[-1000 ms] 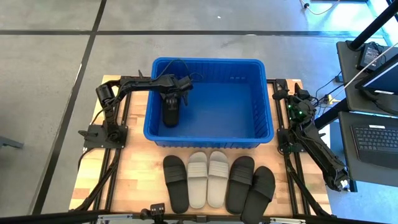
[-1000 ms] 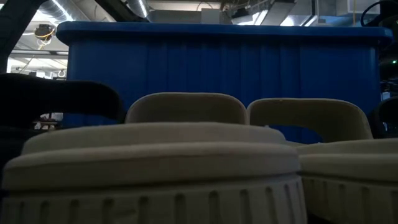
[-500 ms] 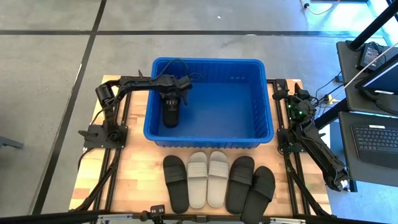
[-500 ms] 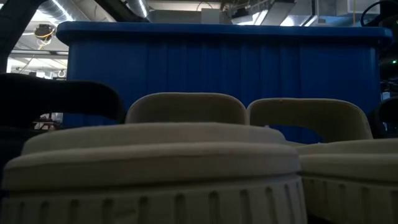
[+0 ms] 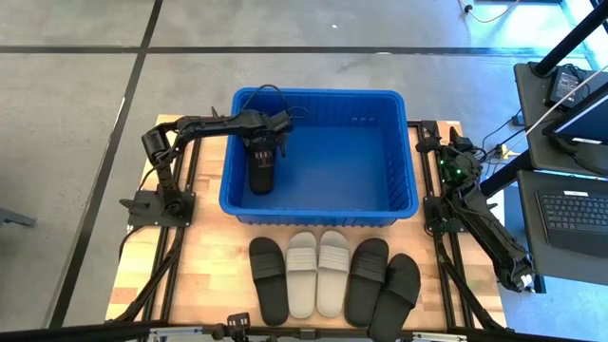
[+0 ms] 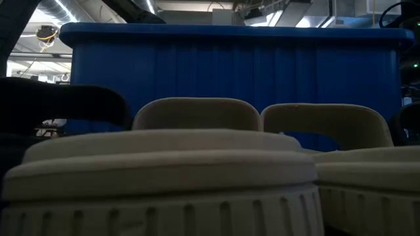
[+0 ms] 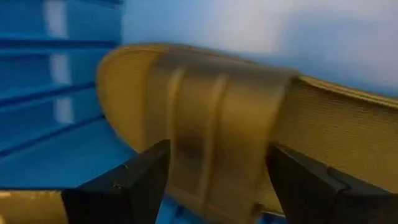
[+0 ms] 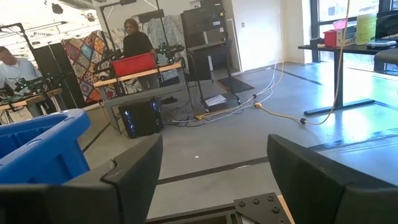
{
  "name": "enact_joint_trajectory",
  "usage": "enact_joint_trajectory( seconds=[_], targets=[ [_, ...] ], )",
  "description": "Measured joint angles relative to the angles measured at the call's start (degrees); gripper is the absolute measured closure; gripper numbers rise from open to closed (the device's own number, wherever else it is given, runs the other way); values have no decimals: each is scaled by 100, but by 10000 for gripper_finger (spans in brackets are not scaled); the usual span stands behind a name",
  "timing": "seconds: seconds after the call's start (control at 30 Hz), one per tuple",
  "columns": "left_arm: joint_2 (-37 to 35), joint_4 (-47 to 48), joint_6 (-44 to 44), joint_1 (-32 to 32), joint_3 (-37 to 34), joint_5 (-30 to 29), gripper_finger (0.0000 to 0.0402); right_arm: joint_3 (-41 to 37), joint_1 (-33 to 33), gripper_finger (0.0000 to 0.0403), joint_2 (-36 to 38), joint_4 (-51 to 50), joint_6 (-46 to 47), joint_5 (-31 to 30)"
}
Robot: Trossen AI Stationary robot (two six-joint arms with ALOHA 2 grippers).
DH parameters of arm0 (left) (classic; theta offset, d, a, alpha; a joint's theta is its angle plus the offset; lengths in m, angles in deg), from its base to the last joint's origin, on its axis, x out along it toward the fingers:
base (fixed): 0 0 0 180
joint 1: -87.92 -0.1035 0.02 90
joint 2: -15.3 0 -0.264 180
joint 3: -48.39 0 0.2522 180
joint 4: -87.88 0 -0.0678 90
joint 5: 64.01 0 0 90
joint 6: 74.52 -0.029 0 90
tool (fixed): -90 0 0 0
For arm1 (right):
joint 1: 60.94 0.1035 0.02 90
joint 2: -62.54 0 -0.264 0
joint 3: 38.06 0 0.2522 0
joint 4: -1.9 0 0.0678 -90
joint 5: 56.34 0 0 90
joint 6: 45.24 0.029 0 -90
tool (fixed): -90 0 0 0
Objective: Pick and place slides into bin
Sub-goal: Put the black slipper into the blue container
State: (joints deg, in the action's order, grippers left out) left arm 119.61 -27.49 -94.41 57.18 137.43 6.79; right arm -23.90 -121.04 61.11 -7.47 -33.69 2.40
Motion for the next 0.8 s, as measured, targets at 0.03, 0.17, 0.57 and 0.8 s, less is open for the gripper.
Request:
enact_joint_trajectory(
  seconds=[0.03, 0.17, 0.57, 0.8],
  targets=[
    [0, 32, 30, 0, 0, 124, 145, 2, 2, 114, -3, 0, 0, 2],
    [0, 80, 125, 0, 0, 350, 145, 0, 2, 114, -7, 1, 0, 0],
    [-244, 150, 176, 0, -4, 20, 145, 0, 0, 114, -7, 0, 0, -2],
    [-867, 282, 413, 0, -7, 280, 145, 0, 1, 114, -7, 0, 0, 0]
  ],
)
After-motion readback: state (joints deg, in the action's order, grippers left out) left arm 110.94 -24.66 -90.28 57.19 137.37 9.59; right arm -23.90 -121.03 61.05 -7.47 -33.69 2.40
